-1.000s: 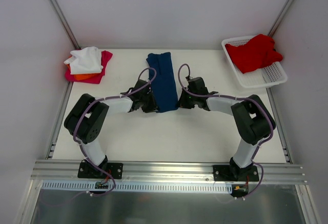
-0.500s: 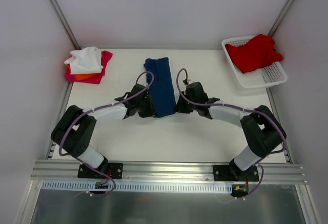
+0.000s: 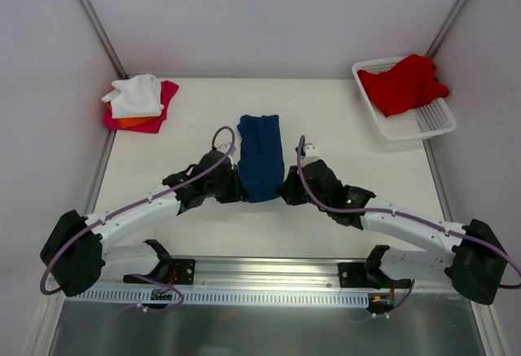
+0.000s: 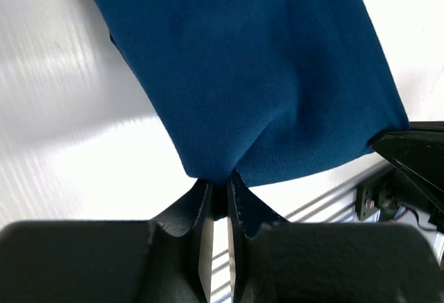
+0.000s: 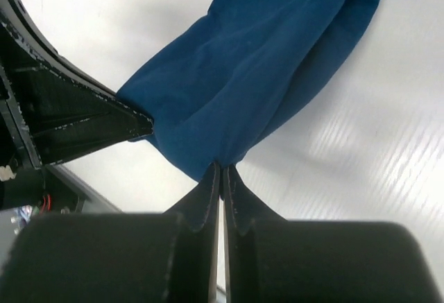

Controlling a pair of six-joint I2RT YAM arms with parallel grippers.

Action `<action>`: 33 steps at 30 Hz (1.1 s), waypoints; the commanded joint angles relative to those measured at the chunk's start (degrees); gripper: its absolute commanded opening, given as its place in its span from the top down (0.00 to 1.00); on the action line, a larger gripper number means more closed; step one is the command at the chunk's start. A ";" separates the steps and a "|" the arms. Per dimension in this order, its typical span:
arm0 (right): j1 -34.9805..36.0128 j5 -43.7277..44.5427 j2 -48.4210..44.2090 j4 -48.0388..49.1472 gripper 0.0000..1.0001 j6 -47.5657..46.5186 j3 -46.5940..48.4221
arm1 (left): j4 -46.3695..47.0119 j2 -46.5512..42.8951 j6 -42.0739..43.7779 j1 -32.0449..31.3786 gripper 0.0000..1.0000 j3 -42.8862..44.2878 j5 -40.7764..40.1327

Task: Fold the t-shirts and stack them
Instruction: Grab one side of the 2/3 rectangular tshirt with both arms, then fold the long partially folded tshirt into a neat square

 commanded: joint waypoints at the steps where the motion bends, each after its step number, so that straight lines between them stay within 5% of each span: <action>1: 4.94 9.14 -6.30 -4.58 1.00 3.69 -1.93 | -4.37 -4.26 -3.84 -4.09 1.00 -2.26 -3.72; 11: 19.09 21.27 -13.87 -15.03 1.00 7.91 -0.10 | -13.77 -12.26 -12.98 -17.01 1.00 -0.34 -12.42; 24: 33.24 36.99 -17.22 -26.12 1.00 10.28 8.34 | -26.16 -12.70 -19.13 -31.86 1.00 12.84 -23.14; 33: 35.19 42.98 -15.55 -27.70 1.00 6.34 12.74 | -29.86 -10.86 -16.59 -32.93 1.00 18.30 -29.47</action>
